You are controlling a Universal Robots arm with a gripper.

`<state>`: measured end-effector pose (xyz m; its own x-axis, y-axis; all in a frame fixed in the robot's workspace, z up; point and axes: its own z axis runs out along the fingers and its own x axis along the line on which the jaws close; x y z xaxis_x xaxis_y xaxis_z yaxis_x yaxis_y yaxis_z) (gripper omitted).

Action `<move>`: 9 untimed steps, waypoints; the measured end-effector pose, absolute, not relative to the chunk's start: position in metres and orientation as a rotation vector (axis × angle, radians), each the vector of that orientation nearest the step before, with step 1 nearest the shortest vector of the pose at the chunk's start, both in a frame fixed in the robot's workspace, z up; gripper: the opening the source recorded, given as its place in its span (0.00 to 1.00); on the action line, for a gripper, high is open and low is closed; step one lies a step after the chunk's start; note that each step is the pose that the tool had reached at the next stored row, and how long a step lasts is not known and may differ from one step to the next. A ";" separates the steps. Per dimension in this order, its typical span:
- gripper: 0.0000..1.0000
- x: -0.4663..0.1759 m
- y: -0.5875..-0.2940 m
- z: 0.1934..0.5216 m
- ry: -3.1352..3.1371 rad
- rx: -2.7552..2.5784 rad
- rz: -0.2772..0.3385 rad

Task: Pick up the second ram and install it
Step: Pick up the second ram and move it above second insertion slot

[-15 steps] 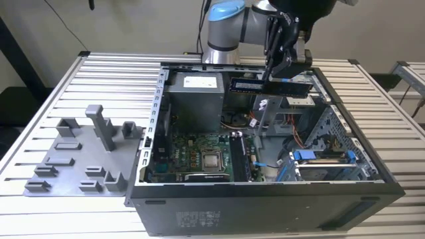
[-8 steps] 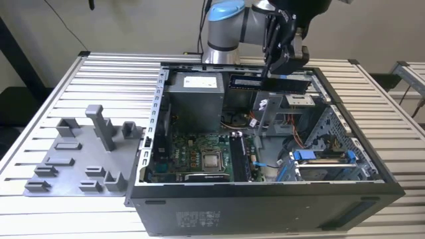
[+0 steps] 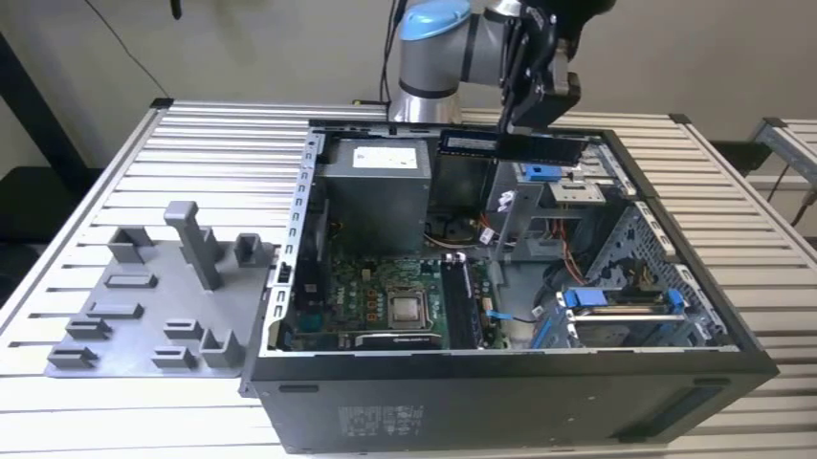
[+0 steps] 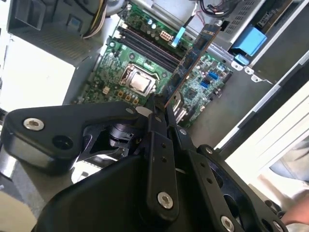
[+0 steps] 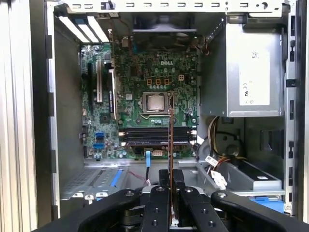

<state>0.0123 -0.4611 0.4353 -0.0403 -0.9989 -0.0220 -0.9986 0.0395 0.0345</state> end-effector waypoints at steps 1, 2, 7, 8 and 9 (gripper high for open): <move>0.14 0.012 -0.459 0.435 -2.259 2.171 -0.063; 0.14 0.012 -0.456 0.435 -2.259 2.171 -0.063; 0.14 0.012 -0.447 0.434 -2.259 2.171 -0.063; 0.14 0.012 -0.446 0.434 -2.259 2.171 -0.063; 0.14 0.012 -0.444 0.434 -2.259 2.171 -0.063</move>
